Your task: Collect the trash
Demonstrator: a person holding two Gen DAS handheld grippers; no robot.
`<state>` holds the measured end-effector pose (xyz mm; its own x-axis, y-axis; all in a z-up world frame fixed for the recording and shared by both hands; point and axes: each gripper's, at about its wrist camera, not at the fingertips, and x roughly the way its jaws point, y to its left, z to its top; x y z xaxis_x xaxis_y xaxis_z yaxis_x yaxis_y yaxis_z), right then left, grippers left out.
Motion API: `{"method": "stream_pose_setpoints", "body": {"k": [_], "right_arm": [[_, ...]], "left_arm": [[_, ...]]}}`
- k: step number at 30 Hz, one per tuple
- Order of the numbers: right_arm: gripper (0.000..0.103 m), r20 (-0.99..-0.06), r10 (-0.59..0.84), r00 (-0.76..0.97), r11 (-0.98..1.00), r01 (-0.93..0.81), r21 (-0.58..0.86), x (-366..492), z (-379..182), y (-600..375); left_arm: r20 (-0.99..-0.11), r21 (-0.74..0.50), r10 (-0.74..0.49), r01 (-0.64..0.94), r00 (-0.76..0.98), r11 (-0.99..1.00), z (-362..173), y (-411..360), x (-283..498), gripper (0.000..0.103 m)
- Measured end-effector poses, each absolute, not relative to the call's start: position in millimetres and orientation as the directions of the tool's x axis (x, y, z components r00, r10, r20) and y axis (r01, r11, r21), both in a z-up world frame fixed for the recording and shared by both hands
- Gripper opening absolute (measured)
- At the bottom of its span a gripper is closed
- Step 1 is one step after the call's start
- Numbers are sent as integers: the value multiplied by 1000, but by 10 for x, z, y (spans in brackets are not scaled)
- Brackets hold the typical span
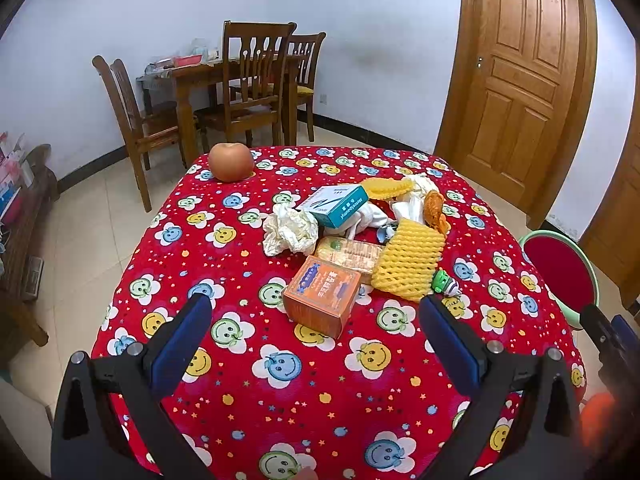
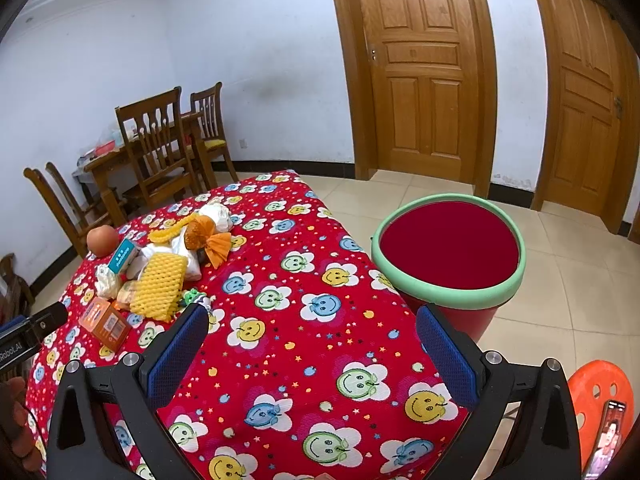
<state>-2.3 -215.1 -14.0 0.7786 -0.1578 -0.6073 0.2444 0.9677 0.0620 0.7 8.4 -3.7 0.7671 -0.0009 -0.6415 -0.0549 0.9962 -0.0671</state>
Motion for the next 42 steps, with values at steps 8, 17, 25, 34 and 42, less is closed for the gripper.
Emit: {"method": "stream_pose_setpoints", "body": {"k": [8, 17, 25, 34, 42], "right_arm": [[103, -610, -157, 776, 967, 246, 64, -31, -162, -2135], [103, -615, -157, 773, 966, 250, 69, -25, -192, -2141], [103, -635, -150, 758, 961, 262, 86, 20, -282, -2204], [103, -671, -128, 731, 961, 259, 98, 152, -405, -2261], [103, -697, -107, 709, 963, 248, 105, 285, -471, -2300]], "left_arm": [[-650, -66, 0, -57, 760, 996, -110, 22, 12, 101], [-662, -63, 4, -61, 749, 996, -145, 28, 42, 101], [-686, -51, 14, -67, 728, 996, -231, 34, 123, 101], [-727, -26, 34, -77, 685, 997, -406, 55, 345, 101], [-762, -43, 3, -55, 647, 998, -539, 41, 587, 98]]}}
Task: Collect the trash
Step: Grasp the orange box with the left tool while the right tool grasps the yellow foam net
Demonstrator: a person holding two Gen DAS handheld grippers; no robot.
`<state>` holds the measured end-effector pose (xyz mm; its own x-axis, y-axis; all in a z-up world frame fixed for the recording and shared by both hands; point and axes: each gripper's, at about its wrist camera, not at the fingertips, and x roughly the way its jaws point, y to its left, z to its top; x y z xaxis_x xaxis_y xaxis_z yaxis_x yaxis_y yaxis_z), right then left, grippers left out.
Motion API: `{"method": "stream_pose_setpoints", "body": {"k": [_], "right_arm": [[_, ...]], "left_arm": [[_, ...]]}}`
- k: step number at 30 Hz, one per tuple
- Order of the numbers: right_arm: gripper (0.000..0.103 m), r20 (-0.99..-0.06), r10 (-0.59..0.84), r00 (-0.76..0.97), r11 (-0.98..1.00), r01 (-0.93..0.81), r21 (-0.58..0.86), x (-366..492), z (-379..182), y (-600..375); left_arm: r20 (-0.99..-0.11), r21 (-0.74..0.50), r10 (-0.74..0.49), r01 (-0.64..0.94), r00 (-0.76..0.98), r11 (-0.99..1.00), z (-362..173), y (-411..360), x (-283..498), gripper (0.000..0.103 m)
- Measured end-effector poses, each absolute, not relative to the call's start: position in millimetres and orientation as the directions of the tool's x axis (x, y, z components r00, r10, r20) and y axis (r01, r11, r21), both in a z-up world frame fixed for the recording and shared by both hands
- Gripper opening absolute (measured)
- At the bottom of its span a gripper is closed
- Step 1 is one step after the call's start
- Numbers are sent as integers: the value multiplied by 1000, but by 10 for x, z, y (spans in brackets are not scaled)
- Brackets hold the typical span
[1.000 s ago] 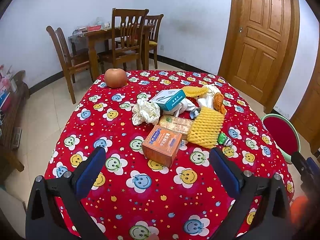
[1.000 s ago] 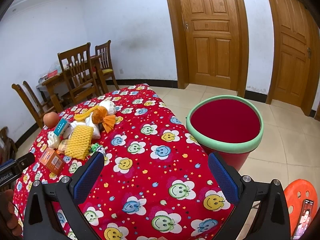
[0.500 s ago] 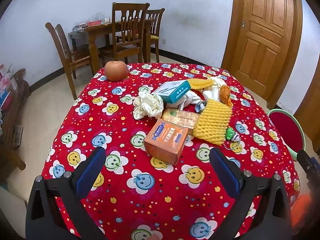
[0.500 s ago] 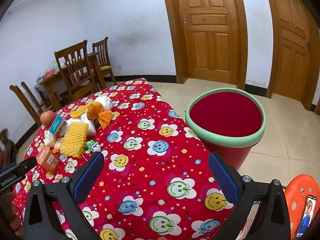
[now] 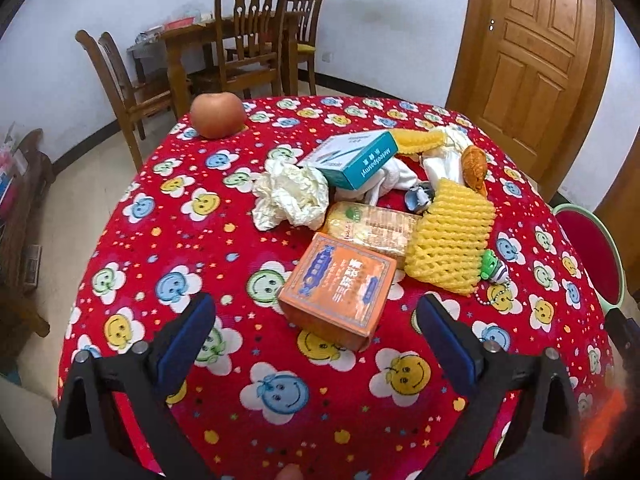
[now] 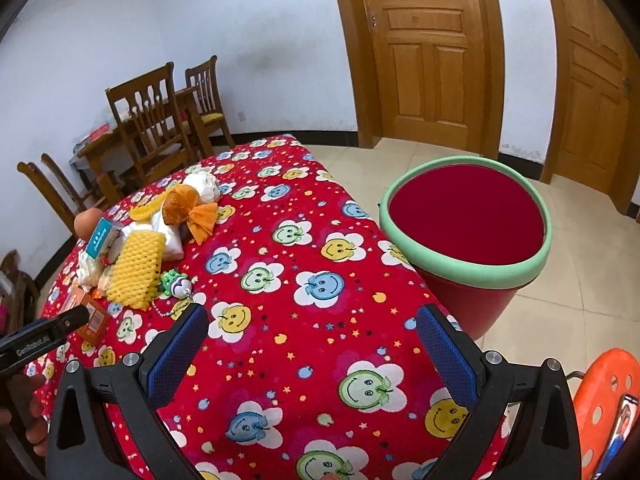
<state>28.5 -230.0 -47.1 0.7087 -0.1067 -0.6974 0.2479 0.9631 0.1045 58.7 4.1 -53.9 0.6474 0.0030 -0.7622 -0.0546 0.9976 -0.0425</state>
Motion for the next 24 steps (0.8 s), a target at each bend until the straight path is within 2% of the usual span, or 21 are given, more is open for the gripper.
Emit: {"method": "stream_pose_setpoints", "body": {"k": [3, 6, 10, 24], "right_arm": [[103, -701, -103, 705, 966, 239, 99, 321, -467, -2291], [103, -706, -91, 702, 969, 226, 100, 365, -464, -2265], [103, -709, -72, 701, 975, 199, 97, 429, -453, -2200], [103, -732, 17, 682, 992, 79, 96, 774, -392, -1785]], "left_arm": [[-774, -53, -17, -39, 632, 998, -582, 27, 635, 93], [-777, -65, -37, -21, 628, 998, -609, 16, 661, 83], [-777, -77, -61, 1, 627, 997, -625, 6, 667, 62], [-722, -91, -74, 11, 688, 996, -316, 145, 640, 60]]}}
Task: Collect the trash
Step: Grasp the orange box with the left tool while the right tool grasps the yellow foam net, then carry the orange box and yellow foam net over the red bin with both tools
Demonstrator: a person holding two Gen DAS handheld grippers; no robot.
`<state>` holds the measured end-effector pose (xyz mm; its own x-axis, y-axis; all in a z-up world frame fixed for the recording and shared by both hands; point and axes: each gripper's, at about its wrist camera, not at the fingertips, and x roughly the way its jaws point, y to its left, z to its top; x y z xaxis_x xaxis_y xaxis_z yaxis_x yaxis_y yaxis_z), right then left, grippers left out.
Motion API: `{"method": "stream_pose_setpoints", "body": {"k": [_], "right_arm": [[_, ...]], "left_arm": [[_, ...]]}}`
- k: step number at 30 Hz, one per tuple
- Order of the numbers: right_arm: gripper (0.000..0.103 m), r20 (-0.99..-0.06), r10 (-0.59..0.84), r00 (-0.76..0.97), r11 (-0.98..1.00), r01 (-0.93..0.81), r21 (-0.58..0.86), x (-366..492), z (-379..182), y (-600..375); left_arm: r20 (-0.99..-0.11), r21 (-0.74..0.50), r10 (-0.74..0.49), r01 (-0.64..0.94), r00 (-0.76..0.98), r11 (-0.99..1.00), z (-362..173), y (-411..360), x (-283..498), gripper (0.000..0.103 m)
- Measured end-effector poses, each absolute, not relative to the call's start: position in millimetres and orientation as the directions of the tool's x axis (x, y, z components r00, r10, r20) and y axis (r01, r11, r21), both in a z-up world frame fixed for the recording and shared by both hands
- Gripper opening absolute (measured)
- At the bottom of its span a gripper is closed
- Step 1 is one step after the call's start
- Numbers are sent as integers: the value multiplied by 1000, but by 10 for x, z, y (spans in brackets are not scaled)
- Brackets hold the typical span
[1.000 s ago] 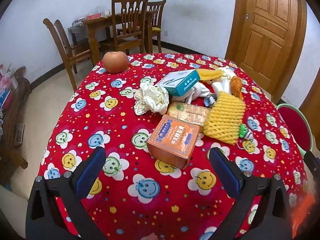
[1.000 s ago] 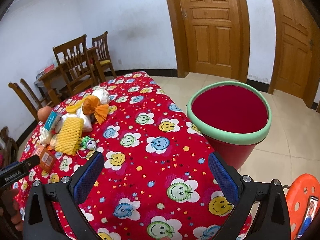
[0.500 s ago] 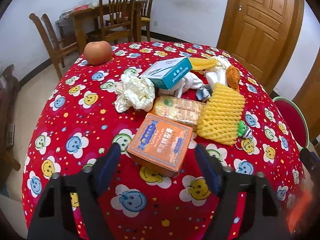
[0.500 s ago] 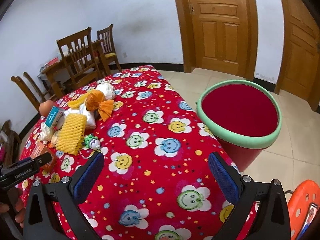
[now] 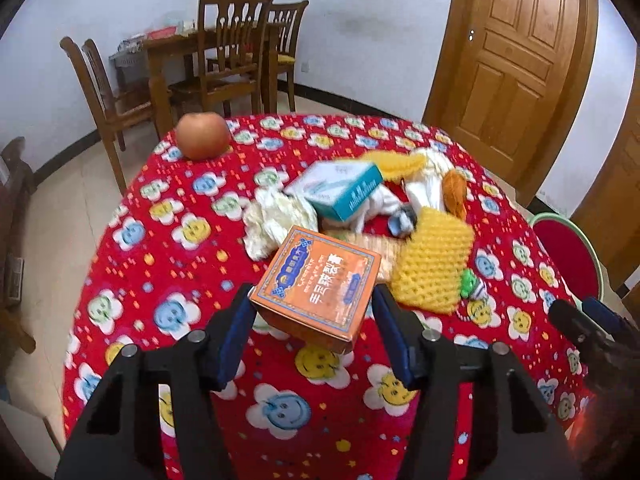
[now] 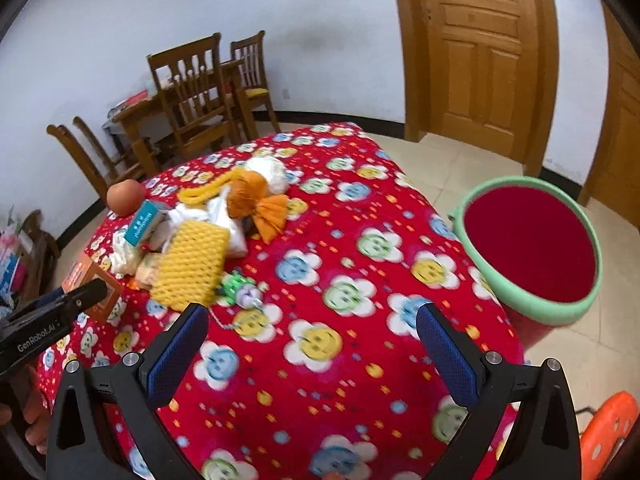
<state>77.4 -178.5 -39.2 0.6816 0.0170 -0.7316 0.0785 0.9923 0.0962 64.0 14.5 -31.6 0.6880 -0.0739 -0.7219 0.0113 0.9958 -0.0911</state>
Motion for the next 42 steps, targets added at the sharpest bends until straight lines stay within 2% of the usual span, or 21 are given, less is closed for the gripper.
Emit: {"method": "stream_pose_setpoints", "body": {"k": [7, 9, 12, 14, 17, 22, 27, 29, 32, 42], "right_arm": [[102, -737, 93, 669, 992, 0, 125, 1092, -383, -1459], [98, -744, 107, 659, 992, -19, 126, 1189, -407, -1362], [87, -759, 120, 639, 992, -42, 121, 1340, -480, -1216], [73, -779, 132, 613, 991, -55, 125, 1444, -558, -1131], [60, -809, 146, 569, 989, -53, 141, 1561, -670, -1062], [53, -826, 127, 550, 991, -27, 134, 1635, -735, -989], [30, -821, 131, 555, 988, -2, 156, 1632, -708, -982], [16, -813, 113, 571, 990, 9, 144, 1604, -679, -978], [11, -802, 125, 583, 987, 12, 163, 1570, -636, -998], [9, -734, 147, 663, 985, -35, 166, 1280, -318, -1059]], "left_arm": [[-709, -76, -44, -14, 703, 997, -250, 306, 816, 60], [-709, -82, -45, -19, 704, 996, -264, 360, 868, 60], [-707, -87, -45, -24, 705, 996, -305, 422, 922, 60], [-708, -91, -50, -21, 704, 996, -335, 449, 958, 60], [-709, -102, -64, -12, 703, 995, -383, 486, 1011, 60], [-704, -124, -99, 15, 704, 992, -440, 523, 1071, 60], [-701, -154, -135, 36, 700, 987, -476, 569, 1104, 60], [-700, -164, -146, 42, 699, 986, -482, 576, 1115, 60], [-696, -170, -154, 47, 701, 984, -475, 574, 1105, 60], [-681, -175, -155, 47, 716, 983, -325, 487, 964, 60]]}}
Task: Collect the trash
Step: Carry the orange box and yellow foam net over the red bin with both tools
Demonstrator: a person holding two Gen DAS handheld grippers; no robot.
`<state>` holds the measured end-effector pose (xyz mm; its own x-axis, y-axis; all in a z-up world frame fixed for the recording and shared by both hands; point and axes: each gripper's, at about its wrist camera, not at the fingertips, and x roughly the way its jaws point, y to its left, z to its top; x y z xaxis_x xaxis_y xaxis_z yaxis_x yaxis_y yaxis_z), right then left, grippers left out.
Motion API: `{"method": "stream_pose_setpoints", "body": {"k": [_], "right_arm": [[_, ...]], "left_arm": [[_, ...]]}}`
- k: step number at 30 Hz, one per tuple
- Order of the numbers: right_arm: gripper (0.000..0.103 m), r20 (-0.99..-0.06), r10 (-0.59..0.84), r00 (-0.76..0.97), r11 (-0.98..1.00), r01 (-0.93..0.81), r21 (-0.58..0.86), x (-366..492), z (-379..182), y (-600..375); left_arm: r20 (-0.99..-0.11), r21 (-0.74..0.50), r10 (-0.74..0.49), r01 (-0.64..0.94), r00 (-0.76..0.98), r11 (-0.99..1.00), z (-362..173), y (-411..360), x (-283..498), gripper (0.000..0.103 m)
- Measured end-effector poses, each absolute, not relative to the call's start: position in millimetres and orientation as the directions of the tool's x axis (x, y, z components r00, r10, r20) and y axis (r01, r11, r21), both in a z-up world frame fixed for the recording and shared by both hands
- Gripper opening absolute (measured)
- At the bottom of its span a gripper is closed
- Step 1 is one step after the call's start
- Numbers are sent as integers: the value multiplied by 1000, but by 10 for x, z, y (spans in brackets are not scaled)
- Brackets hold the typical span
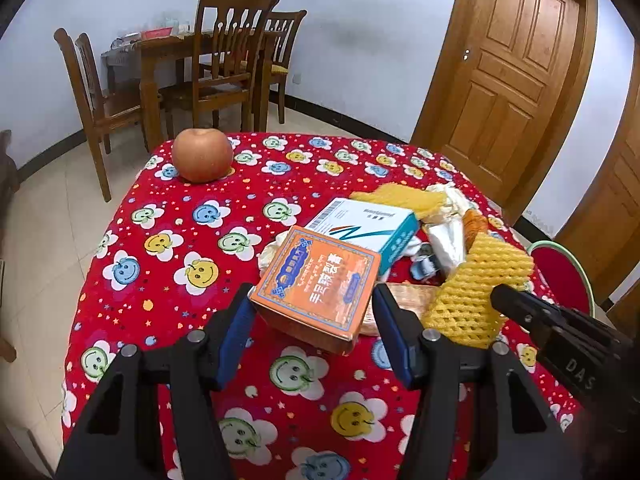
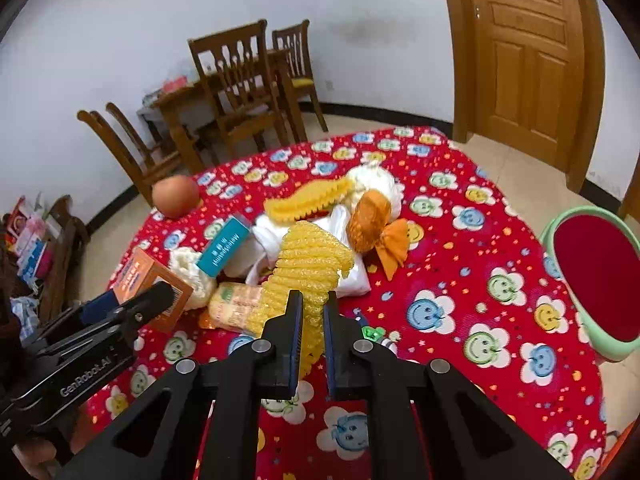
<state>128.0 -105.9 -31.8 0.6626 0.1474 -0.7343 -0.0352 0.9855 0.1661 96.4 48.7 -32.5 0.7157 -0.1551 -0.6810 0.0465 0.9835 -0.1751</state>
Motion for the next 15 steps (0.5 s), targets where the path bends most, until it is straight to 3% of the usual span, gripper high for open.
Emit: {"method": "stream_pose_setpoints", "body": {"k": [15], "right_arm": [[9, -653, 131, 746, 977, 13, 211, 827, 103, -1607]], "left_arm": [[-652, -195, -215, 114, 727, 974, 30, 68, 689, 60]]}}
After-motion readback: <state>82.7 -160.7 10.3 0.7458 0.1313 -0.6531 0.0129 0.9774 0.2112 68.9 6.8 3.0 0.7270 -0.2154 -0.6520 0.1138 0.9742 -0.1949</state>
